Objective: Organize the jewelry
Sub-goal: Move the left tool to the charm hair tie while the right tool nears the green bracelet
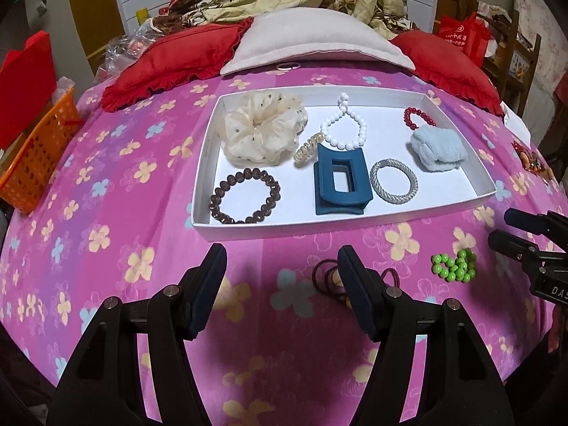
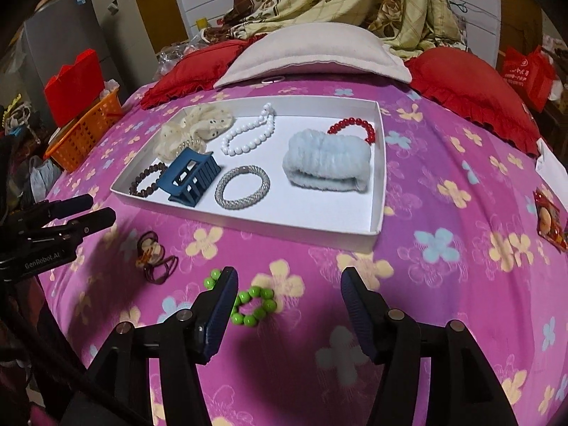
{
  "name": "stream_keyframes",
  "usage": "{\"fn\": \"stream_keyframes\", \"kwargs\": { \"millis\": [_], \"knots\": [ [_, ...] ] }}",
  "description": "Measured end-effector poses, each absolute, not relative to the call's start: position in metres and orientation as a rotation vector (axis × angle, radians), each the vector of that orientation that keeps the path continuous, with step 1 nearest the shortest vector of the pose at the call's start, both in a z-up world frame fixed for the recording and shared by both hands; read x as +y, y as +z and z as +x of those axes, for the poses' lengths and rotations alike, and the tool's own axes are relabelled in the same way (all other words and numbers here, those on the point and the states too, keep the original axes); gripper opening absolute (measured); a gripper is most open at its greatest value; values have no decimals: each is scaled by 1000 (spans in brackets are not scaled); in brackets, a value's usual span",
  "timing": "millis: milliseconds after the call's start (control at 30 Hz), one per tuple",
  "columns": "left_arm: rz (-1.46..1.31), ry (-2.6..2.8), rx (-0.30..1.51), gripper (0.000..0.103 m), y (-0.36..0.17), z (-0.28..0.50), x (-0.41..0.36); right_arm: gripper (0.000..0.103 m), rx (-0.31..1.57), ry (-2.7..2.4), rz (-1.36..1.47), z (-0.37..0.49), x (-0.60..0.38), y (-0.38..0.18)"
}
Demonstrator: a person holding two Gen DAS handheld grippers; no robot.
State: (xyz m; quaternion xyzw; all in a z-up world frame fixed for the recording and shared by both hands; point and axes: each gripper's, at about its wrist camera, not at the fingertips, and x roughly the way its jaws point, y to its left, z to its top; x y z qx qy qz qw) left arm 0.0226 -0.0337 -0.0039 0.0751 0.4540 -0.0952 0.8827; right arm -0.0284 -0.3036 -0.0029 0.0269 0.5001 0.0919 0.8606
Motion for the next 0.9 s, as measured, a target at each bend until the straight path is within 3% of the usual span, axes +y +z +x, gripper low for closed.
{"fn": "stream_keyframes", "kwargs": {
  "millis": [733,900],
  "knots": [
    [-14,-343,1105,65,-37,6,-26,58,1085,257,-29,-44,-283,-23],
    [80,-384,1084,65,-37,10,-47,58,1090,263,-23,-42,-283,-25]
  ]
}}
